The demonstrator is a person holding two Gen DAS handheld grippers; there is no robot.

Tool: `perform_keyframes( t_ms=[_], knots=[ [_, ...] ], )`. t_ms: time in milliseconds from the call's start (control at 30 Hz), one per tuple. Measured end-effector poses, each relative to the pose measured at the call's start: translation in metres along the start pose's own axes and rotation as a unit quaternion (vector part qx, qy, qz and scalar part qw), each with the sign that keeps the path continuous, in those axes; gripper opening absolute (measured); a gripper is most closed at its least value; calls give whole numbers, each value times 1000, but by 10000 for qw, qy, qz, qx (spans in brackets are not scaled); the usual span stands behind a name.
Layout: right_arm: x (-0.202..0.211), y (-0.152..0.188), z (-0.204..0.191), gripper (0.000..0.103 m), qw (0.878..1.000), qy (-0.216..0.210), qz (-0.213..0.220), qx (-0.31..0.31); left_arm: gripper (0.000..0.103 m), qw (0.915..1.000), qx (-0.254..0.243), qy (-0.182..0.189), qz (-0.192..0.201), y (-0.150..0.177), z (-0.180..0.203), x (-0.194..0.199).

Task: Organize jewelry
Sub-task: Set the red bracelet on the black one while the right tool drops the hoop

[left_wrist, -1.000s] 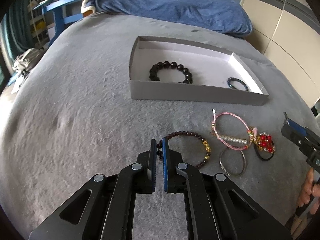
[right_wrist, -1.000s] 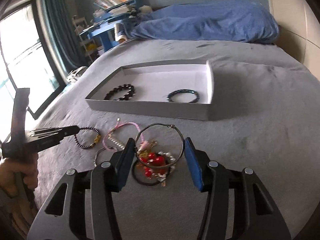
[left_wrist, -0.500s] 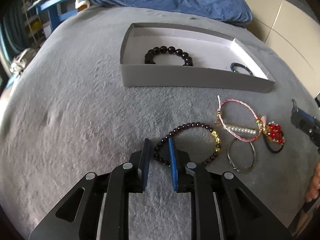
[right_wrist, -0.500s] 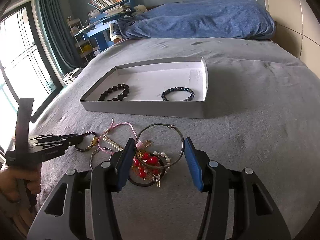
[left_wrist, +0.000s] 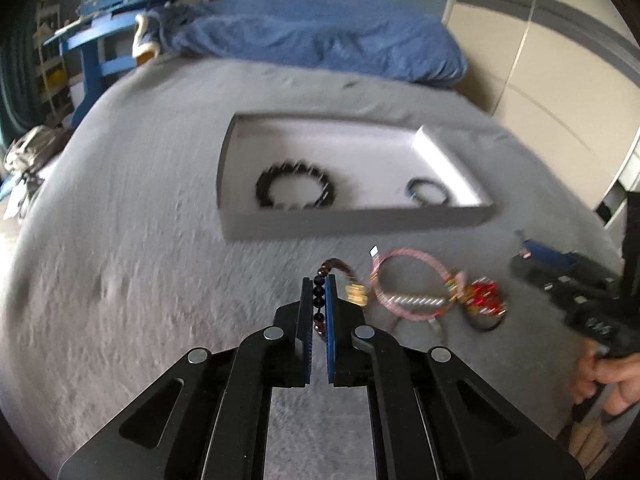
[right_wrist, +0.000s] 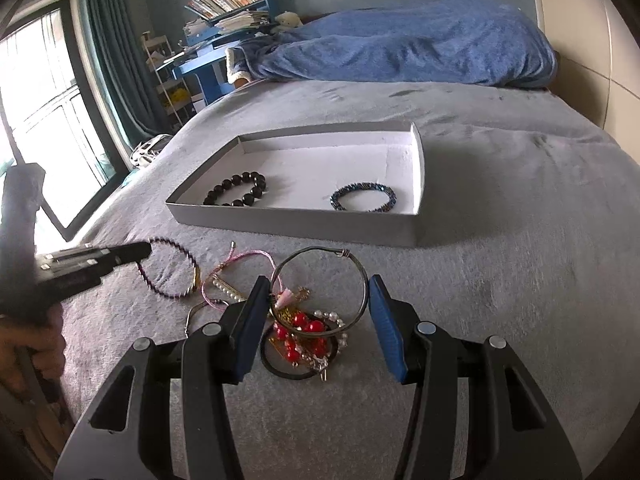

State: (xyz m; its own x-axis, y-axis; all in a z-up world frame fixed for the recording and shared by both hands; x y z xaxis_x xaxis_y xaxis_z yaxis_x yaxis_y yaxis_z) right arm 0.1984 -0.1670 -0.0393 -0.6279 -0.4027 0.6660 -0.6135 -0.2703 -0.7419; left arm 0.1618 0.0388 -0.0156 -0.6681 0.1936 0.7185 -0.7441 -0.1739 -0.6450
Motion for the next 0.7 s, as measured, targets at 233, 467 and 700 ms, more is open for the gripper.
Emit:
perform_keyframes(
  t_ms=[233,467,700],
  knots=[
    [-5,-12,1,50,9999,6,58,146,6,9991,10,289,317,-17,12,17],
    [-9,-30,7,50,9995,18,173,266,6,9970,-11,439,641,-40,17,28],
    [-22,-50,13,50,9990,3,221,382,6,9952,81,498,843,-64,12,27]
  ],
)
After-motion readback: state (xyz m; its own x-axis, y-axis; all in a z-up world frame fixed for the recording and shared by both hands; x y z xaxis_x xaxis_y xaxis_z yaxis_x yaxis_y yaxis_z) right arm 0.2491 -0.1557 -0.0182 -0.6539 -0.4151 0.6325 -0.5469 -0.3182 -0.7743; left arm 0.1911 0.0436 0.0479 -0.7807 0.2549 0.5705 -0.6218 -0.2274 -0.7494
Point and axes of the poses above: each gripper's, at about its wrist camera, not at the fingertips, and x roughly against the way its jaws point, z to its right, y to its underside, the point moved 7 cm from there along -x, roughly the way its jaws point, and after that the axes turned 9 degrees about x, right-handed, at the moved point
